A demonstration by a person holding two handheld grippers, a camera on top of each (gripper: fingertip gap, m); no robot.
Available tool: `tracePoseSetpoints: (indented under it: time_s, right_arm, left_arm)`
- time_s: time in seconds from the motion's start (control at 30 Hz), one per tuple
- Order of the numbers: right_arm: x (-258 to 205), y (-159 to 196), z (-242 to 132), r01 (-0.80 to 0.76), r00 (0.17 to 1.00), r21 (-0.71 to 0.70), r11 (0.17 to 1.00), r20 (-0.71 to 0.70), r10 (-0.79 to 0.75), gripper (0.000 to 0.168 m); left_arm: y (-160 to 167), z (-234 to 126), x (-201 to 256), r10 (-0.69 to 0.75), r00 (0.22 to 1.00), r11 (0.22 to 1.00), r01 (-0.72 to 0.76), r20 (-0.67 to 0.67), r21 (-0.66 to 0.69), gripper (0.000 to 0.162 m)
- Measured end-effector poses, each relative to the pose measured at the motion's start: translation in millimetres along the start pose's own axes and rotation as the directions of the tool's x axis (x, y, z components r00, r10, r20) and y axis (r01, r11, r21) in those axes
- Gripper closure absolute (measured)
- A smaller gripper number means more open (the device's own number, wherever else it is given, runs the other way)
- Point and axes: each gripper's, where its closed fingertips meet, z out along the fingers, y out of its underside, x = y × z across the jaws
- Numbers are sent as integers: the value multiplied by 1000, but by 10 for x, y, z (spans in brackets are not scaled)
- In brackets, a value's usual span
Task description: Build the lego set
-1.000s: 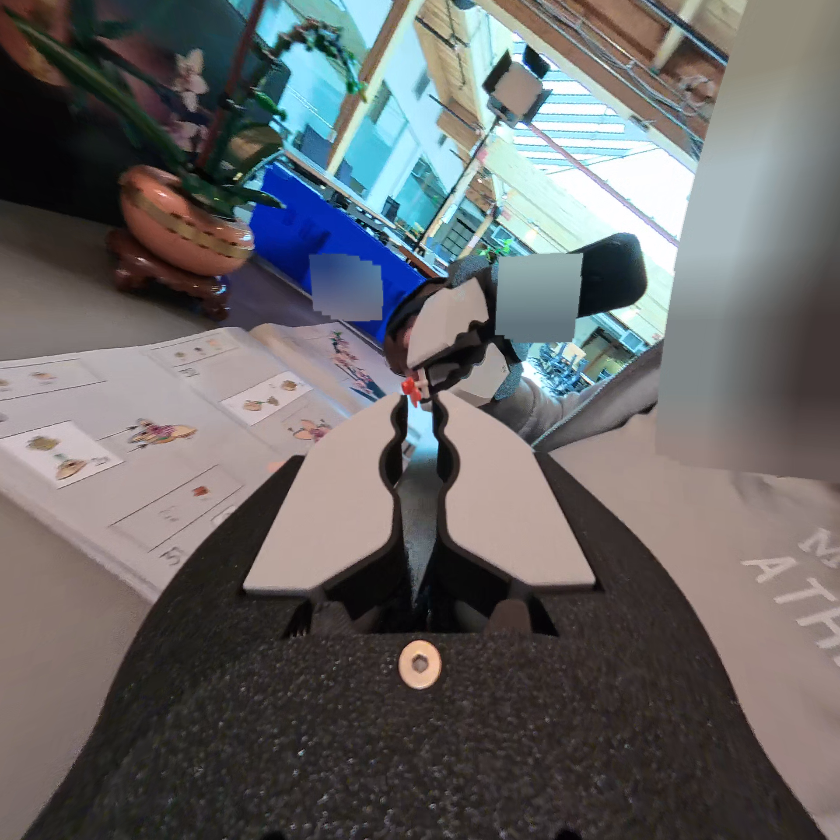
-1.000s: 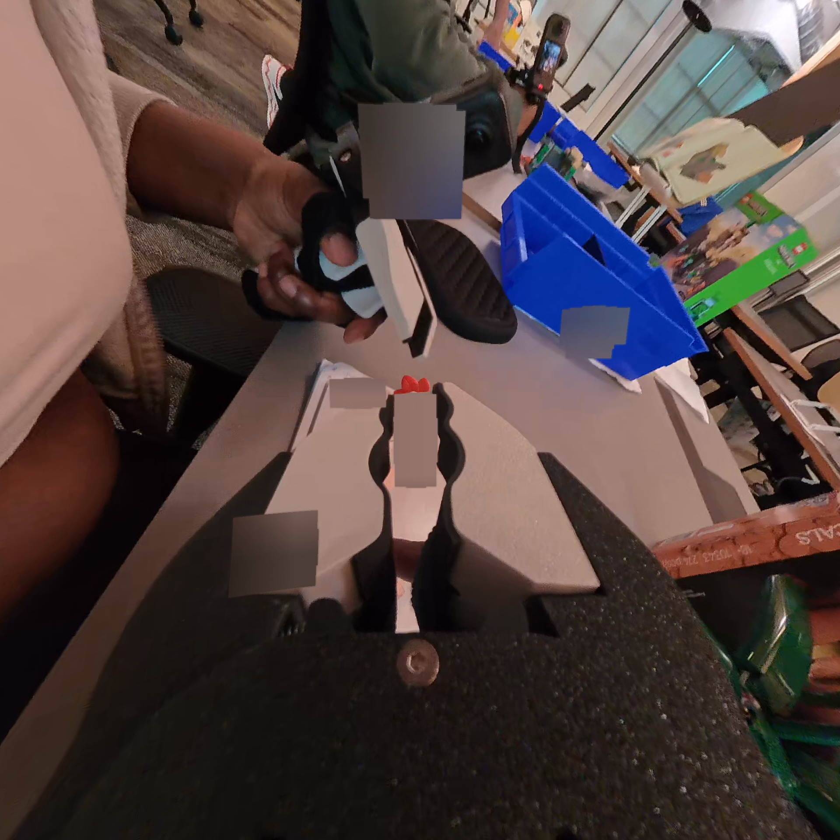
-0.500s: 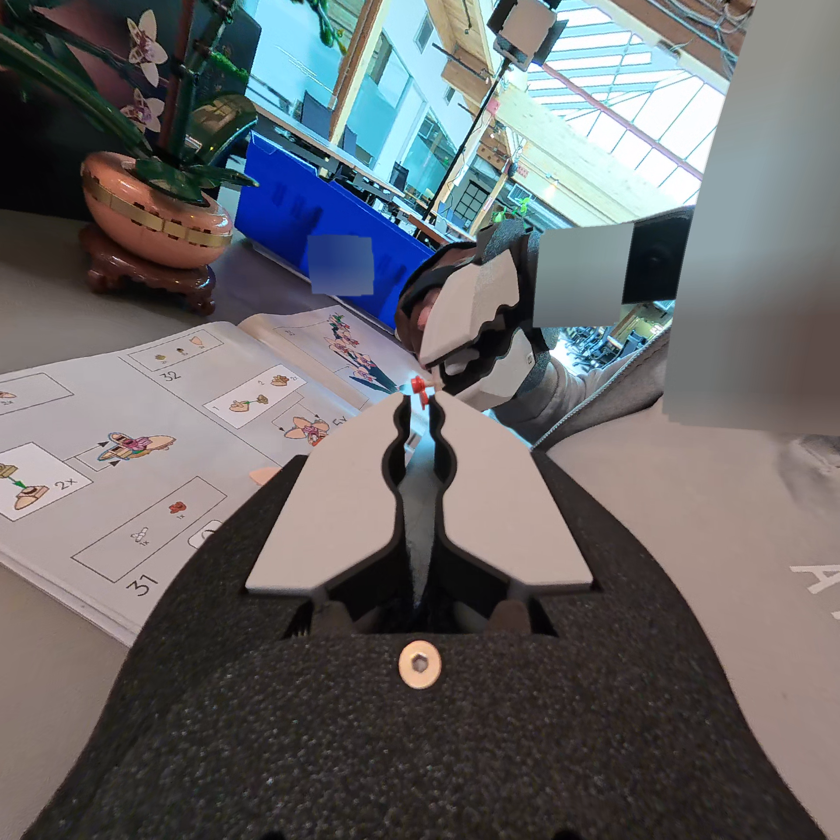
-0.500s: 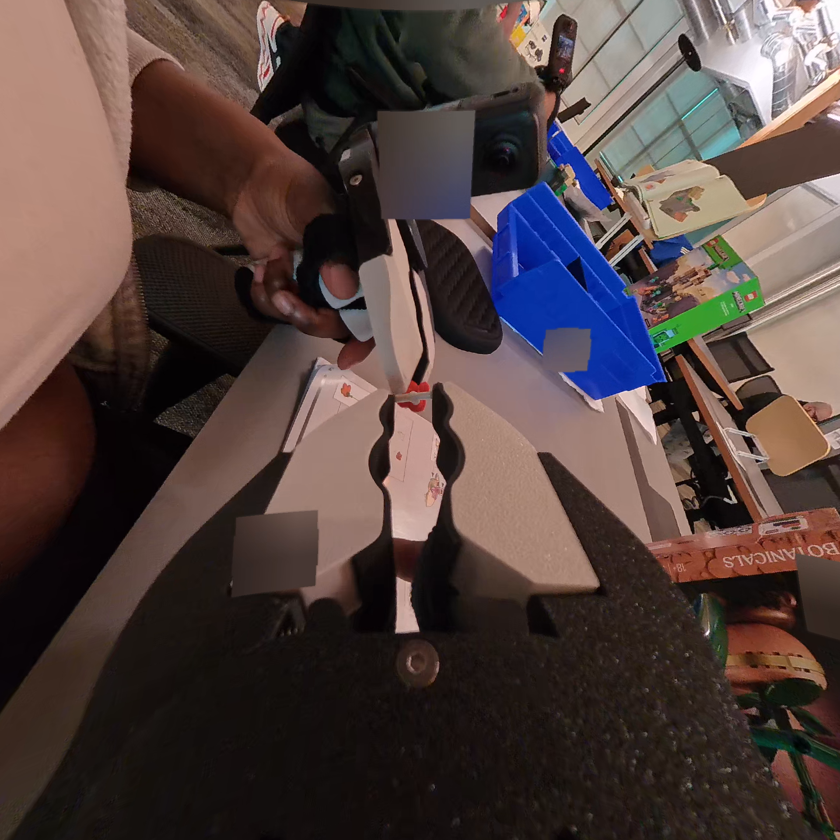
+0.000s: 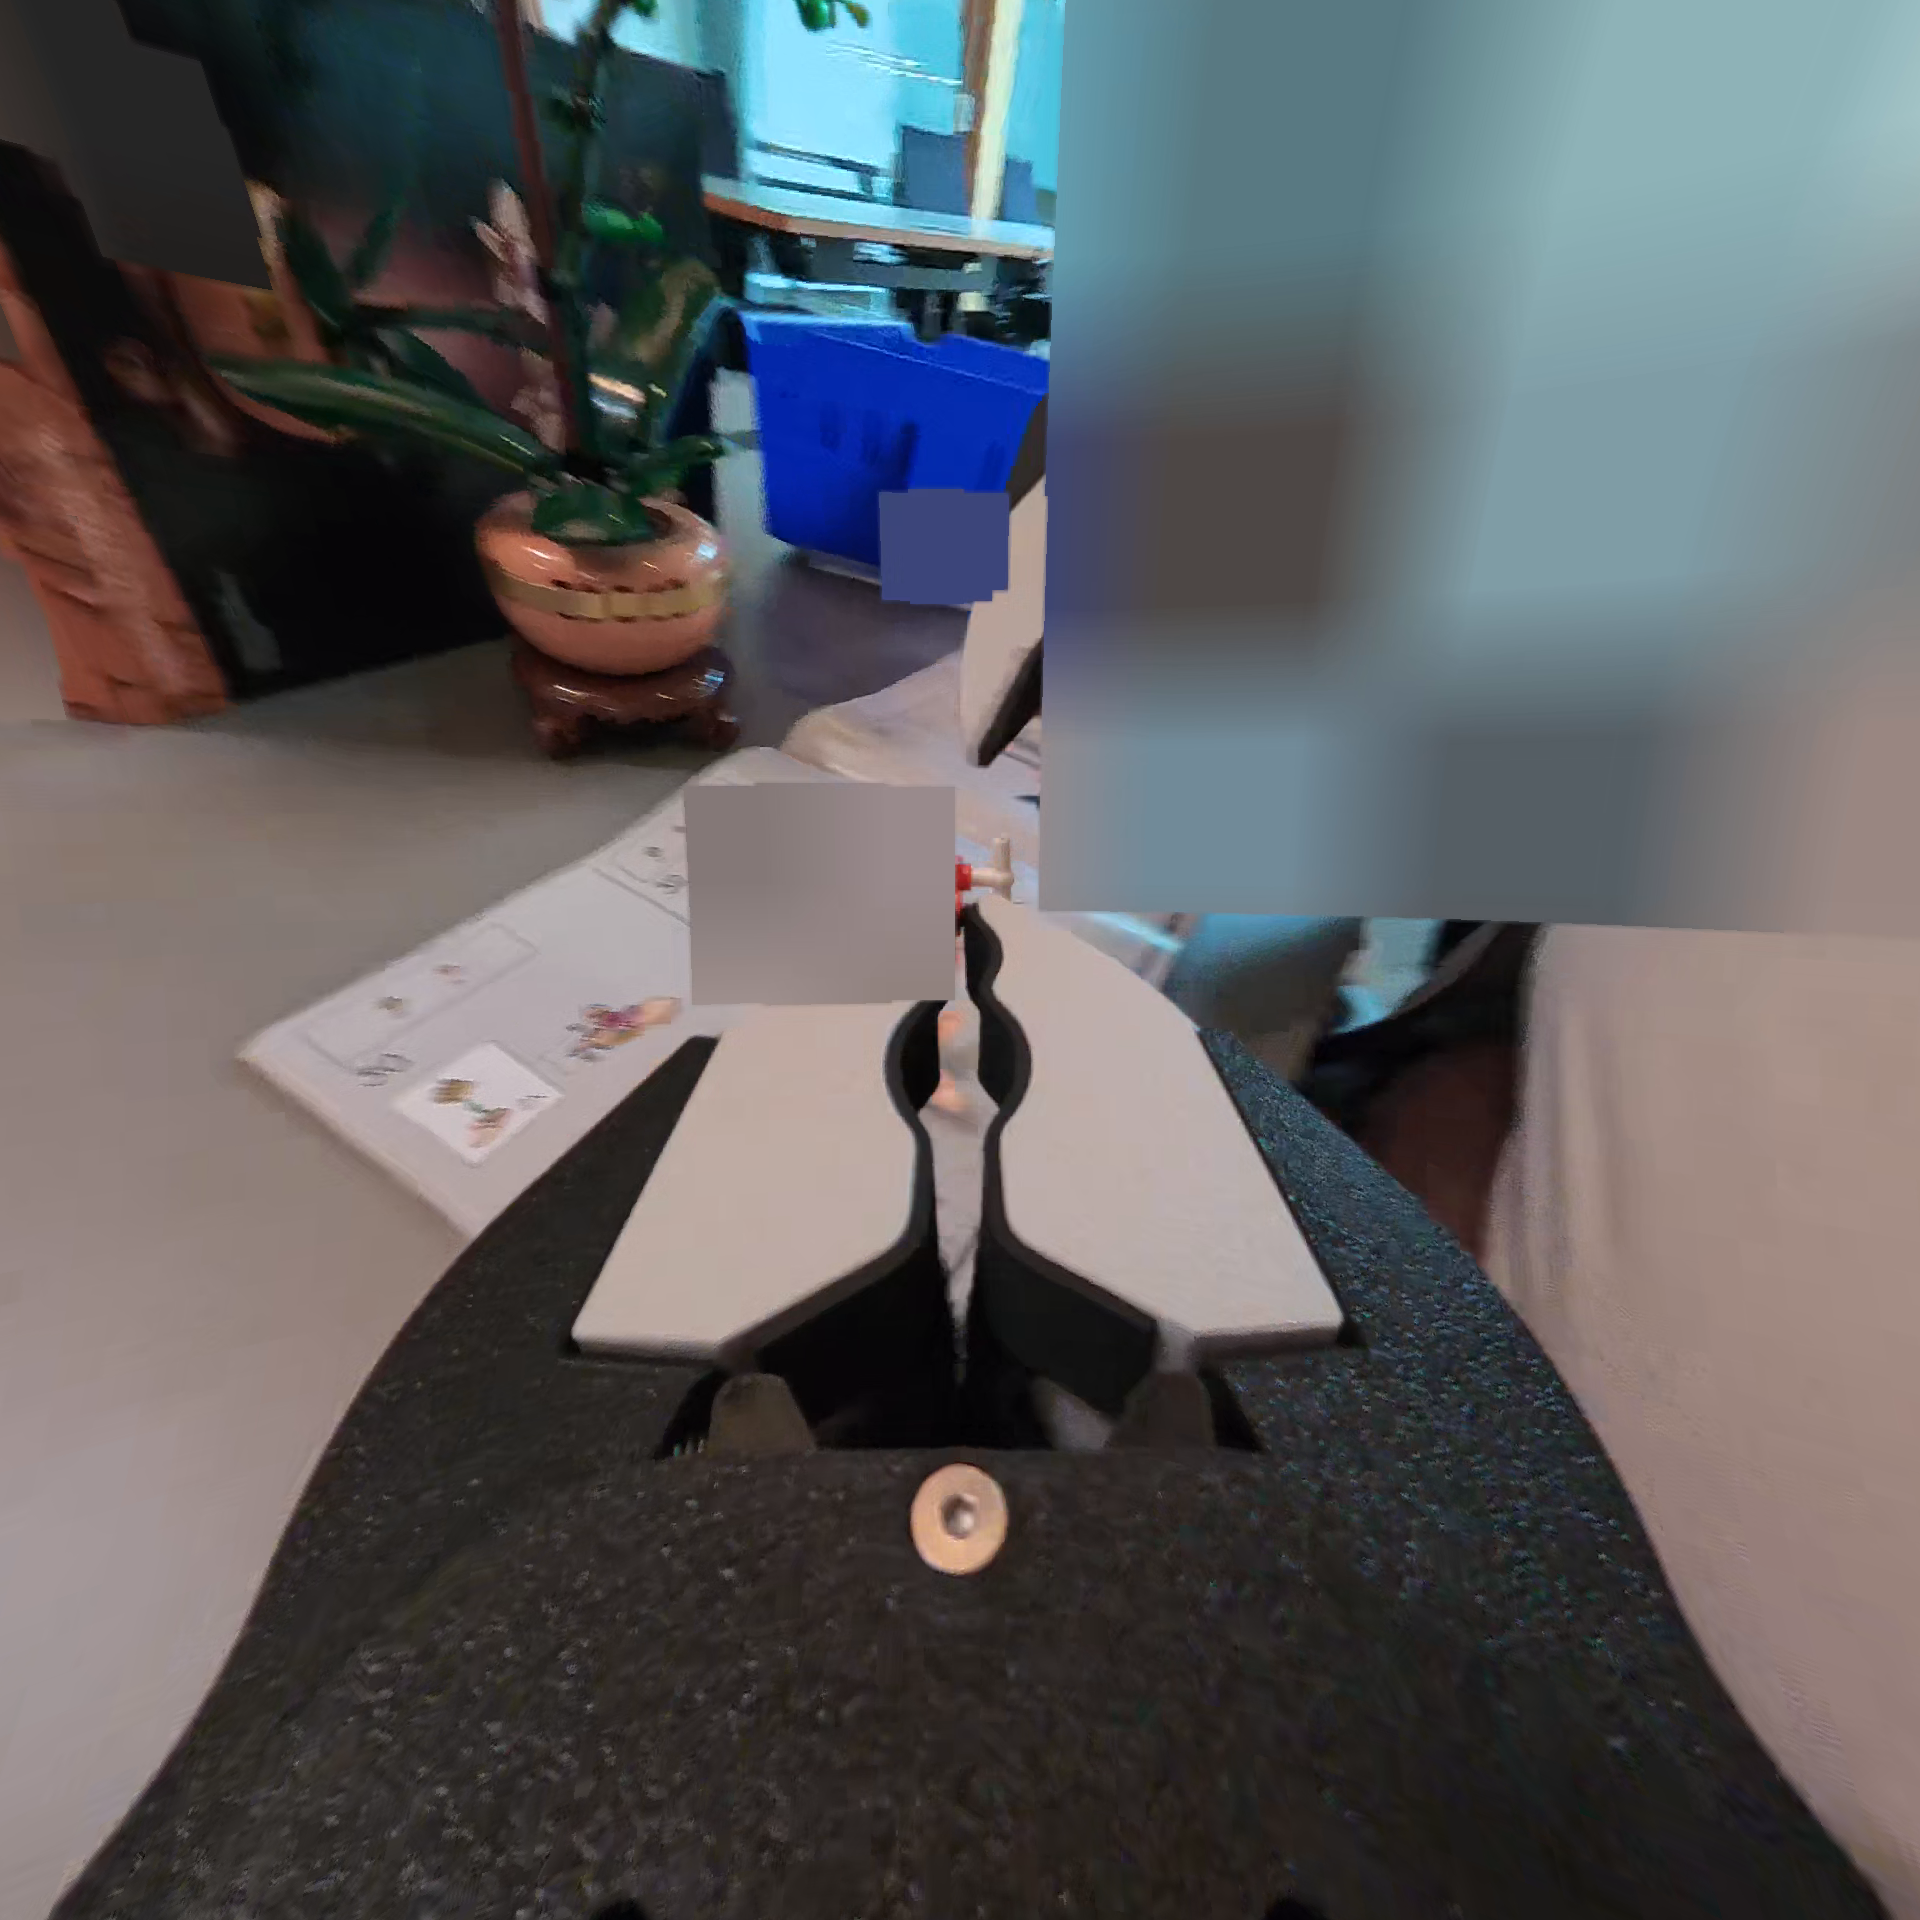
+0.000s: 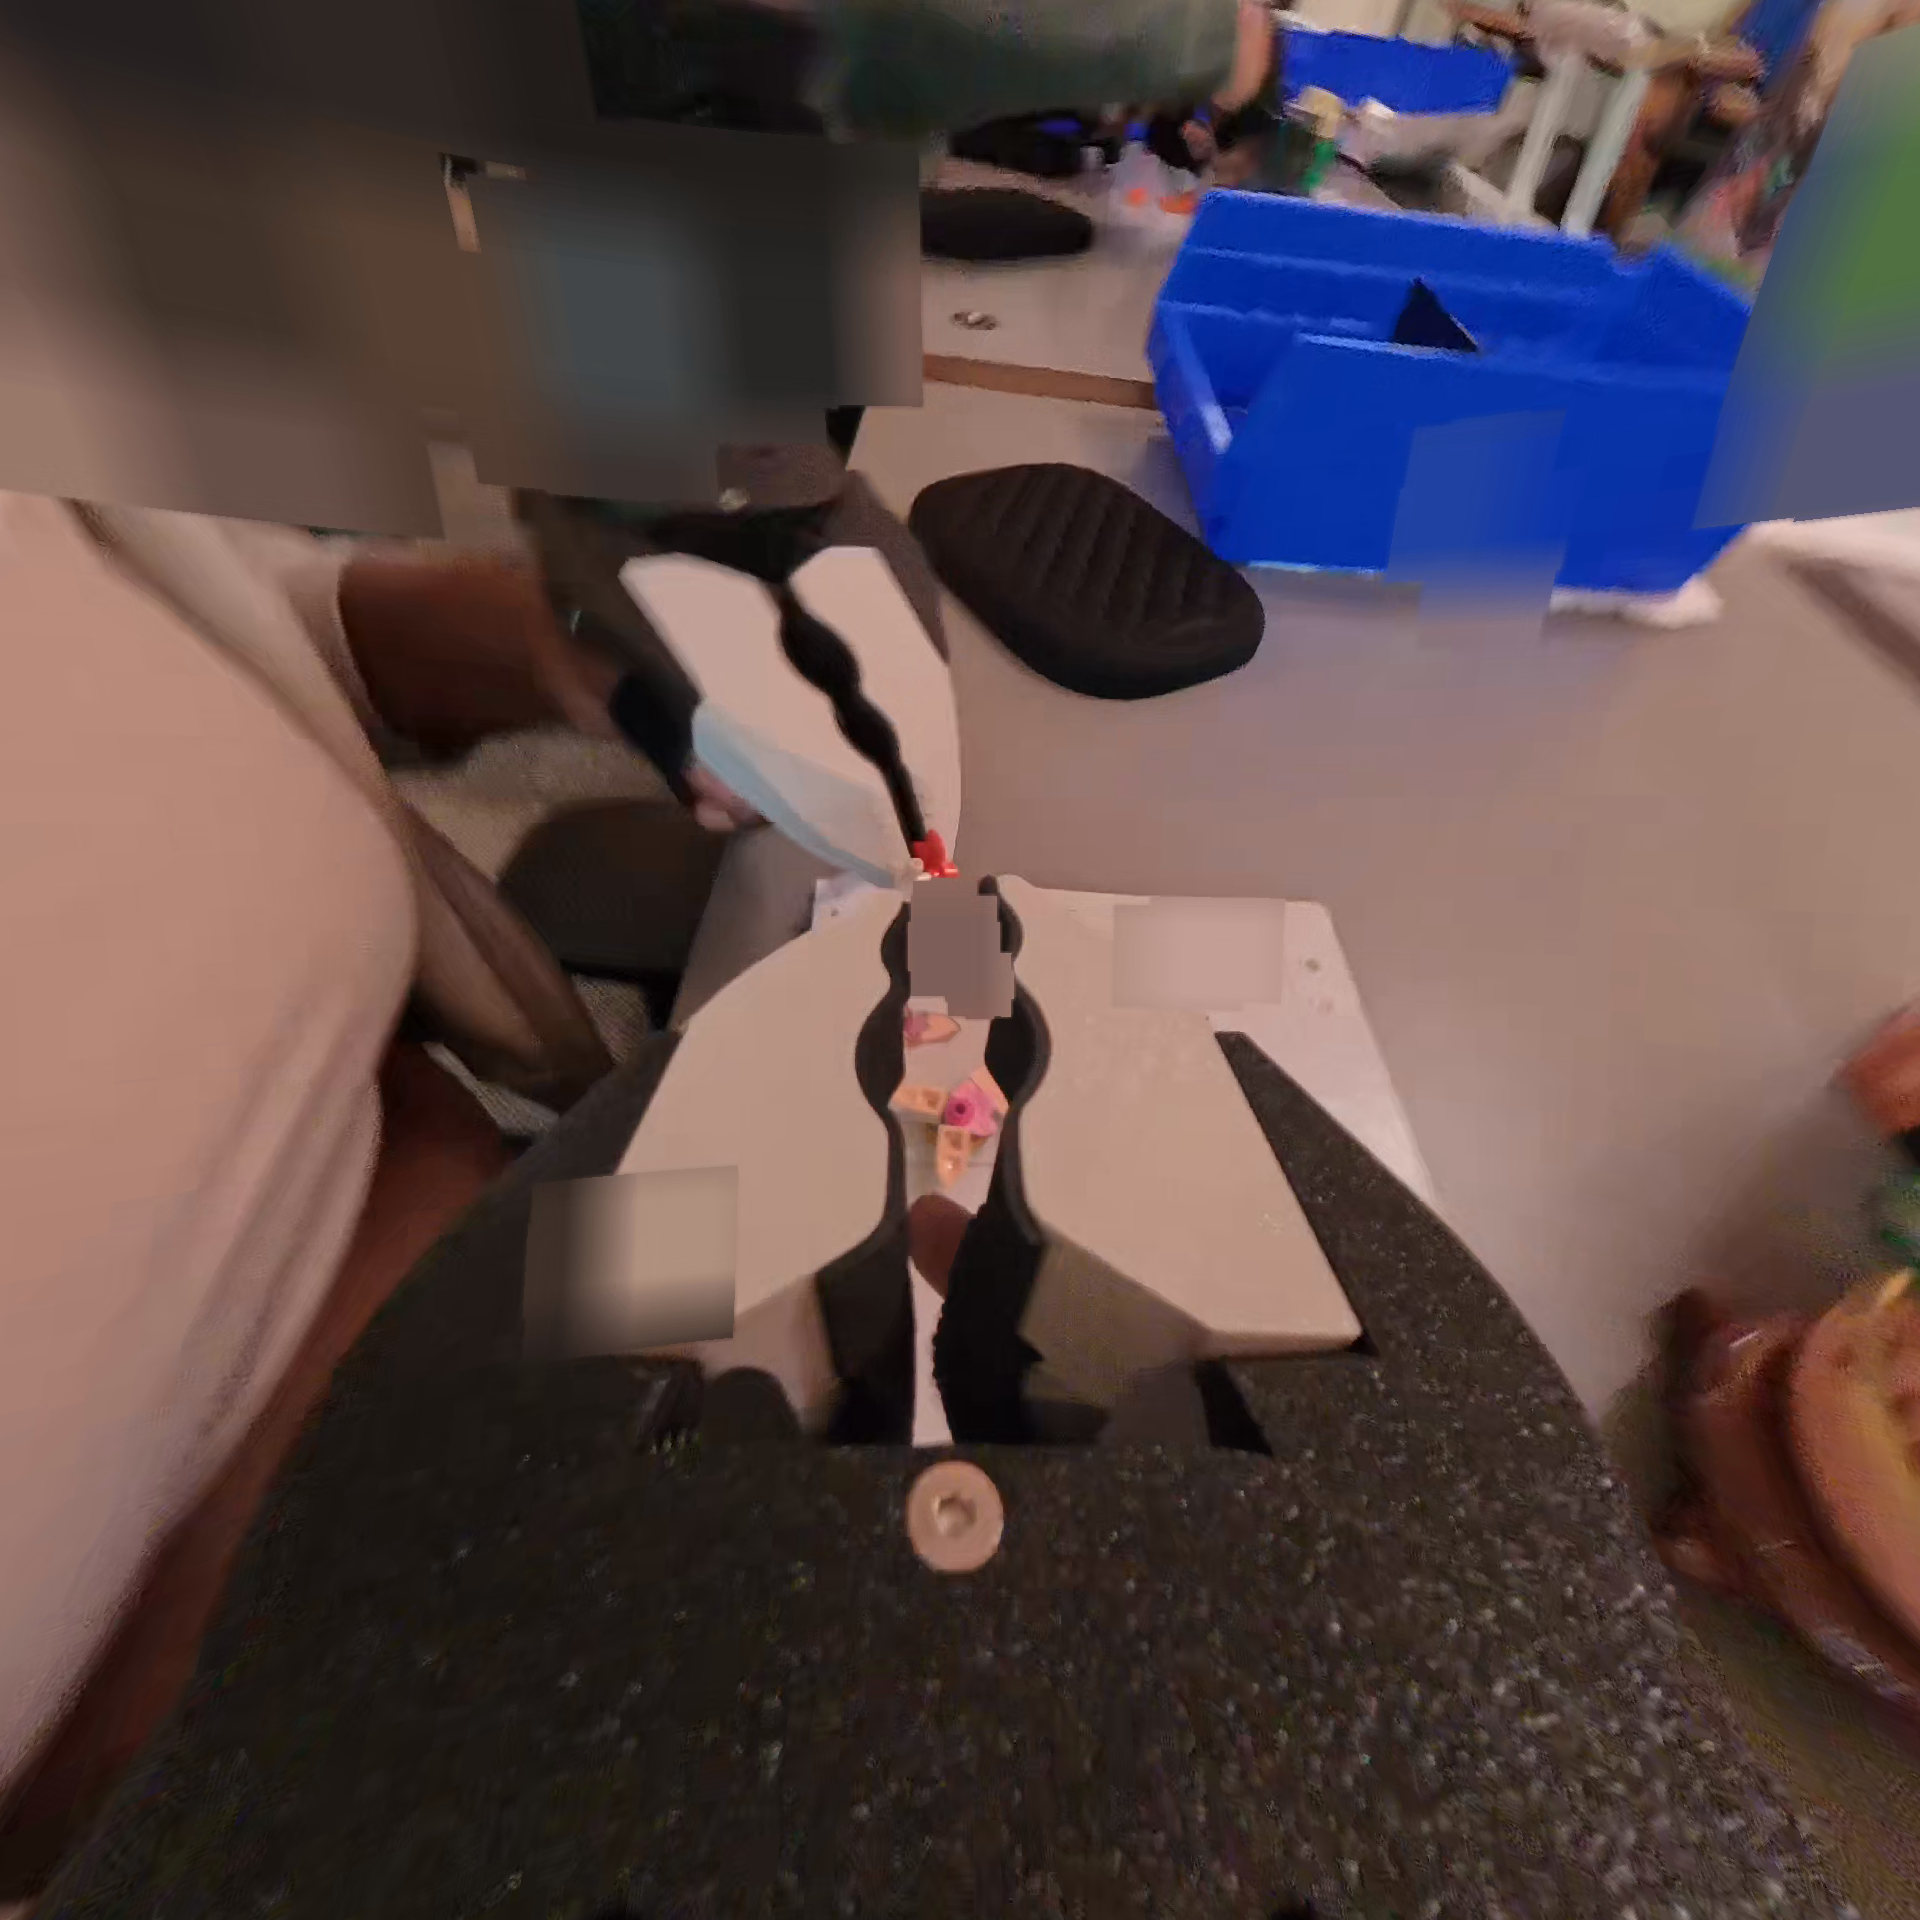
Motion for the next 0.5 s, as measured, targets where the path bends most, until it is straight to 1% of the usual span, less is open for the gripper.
tracePoseSetpoints:
  time_s: [0.03, 0.07, 0.1, 0.17, 0.23, 0.3, 0.37, 0.43, 0.5]
  right_arm:
    - [22, -15, 11, -105, 994, 21, 994, 1, 105, 157]
    - [39, -20, 30, -192, 981, 38, 981, -1, 192, 159]
    - [75, -26, 53, -261, 965, 58, 964, -19, 262, 159]
    - [98, -90, 110, -356, 932, 135, 925, -26, 363, 160]
    - [109, -145, 188, -418, 902, 199, 886, -21, 430, 161]
    - [128, -162, 251, -442, 887, 237, 865, -26, 461, 160]
    - [141, -186, 266, -469, 871, 267, 842, -17, 491, 161]
    - [141, -208, 274, -489, 858, 287, 824, -12, 513, 162]
    - [147, -207, 283, -466, 868, 285, 837, -37, 496, 163]
  left_arm:
    - [-15, -14, -64, 85, 994, 996, -85, 76, -3, 161]
    - [-34, -33, -135, 186, 969, 982, -186, 163, -17, 161]
    - [-63, -55, -194, 290, 925, 956, -289, 247, -40, 161]
    - [-149, -91, -245, 457, 805, 883, -463, 379, -80, 161]
    - [-215, -97, -242, 567, 683, 803, -583, 462, -123, 161]
    - [-264, -96, -233, 626, 586, 741, -652, 514, -160, 161]
    - [-286, -117, -260, 653, 525, 708, -679, 546, -194, 161]
    - [-308, -134, -266, 654, 509, 701, -685, 560, -196, 161]
    - [-320, -144, -280, 650, 503, 702, -684, 570, -197, 161]
